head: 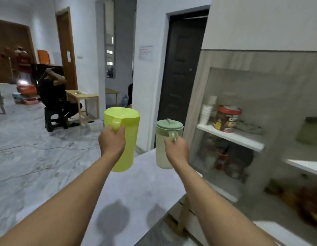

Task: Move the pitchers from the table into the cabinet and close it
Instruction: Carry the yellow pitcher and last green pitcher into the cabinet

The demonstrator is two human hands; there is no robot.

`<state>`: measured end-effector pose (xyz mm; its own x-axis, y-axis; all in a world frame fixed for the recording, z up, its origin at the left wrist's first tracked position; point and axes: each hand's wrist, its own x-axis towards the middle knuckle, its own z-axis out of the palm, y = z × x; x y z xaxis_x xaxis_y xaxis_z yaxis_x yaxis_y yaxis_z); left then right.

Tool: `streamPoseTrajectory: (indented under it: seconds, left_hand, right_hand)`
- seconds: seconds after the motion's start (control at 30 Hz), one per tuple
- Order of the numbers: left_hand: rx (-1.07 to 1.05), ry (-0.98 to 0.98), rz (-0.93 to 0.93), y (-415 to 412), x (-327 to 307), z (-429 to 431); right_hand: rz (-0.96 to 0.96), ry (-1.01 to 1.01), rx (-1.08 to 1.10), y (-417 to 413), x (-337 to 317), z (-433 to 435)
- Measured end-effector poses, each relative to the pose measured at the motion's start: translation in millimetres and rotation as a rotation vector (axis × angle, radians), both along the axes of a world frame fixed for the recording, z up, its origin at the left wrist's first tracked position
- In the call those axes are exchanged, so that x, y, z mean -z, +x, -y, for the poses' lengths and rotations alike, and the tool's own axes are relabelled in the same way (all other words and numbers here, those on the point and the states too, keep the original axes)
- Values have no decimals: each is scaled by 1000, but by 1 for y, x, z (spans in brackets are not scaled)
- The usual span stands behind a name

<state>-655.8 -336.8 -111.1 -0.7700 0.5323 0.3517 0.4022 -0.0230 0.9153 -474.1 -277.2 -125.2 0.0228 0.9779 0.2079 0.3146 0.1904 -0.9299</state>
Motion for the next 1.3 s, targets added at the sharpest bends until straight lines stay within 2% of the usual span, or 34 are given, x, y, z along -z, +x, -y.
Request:
streamPoseTrajectory:
  seconds: [0.17,0.6,0.93,1.3]
  left_hand:
    - [195,75,-16,100,-33,-35]
    - [533,150,-6,391,-79,-99]
    - [686,176,-18,540,-98,-134]
    - [879,187,70,651,-94,-205]
  right_hand:
    - [-27,78,179,108,-33,-9]
    - [-10,159,510,398,-90,-12]
    - [-3,170,663,542,-108,-12]
    - [-40,169,813,632,-104,-58]
